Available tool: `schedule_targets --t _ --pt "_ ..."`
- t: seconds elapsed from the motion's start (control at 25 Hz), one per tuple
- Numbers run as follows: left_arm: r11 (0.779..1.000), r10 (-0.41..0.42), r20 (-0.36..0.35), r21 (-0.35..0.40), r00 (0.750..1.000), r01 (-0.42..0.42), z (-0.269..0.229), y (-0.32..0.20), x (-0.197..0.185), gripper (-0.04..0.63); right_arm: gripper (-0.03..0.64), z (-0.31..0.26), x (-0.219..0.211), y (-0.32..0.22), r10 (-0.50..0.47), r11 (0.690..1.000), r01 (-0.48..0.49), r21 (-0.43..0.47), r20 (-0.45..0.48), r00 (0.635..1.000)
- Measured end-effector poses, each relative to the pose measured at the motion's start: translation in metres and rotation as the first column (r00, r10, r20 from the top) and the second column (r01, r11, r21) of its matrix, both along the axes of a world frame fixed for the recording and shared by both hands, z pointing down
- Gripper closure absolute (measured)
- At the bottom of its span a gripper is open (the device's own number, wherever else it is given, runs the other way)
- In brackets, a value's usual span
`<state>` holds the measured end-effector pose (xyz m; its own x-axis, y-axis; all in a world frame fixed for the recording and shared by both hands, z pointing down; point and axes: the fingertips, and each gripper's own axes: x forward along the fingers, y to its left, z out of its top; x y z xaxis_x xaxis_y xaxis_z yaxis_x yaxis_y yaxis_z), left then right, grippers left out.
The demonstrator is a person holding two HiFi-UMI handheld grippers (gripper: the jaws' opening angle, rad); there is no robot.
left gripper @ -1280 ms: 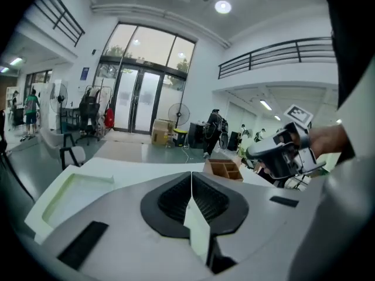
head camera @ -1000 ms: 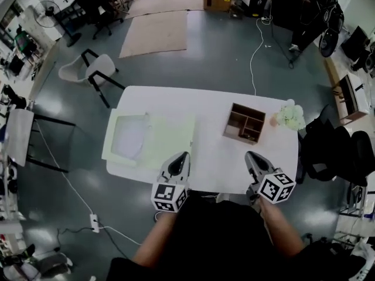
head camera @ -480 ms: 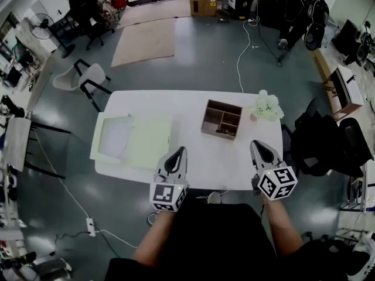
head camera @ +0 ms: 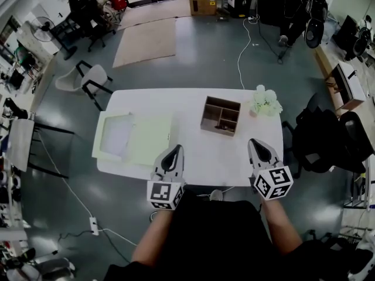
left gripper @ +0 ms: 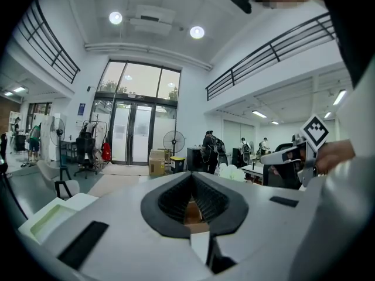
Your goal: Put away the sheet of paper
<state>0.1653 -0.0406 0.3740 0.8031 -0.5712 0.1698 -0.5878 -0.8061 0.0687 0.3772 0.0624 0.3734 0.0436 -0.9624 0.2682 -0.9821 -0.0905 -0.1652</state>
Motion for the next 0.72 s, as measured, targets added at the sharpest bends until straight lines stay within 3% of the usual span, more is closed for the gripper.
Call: schedule_targets --t 0.24,0.72 --pt "1.0 -0.023 0.006 0.003 1.0 0.023 -0.002 0.001 -0.008 0.591 0.618 -0.001 -0.014 -0.005 -0.057 0.998 0.056 -0.011 -0.067 0.996" --pt "0.998 -0.061 0.037 -0.015 0.997 0.062 0.009 0.004 -0.016 0.591 0.618 0.003 -0.028 -0.004 -0.109 0.994 0.109 -0.009 -0.066 0.992"
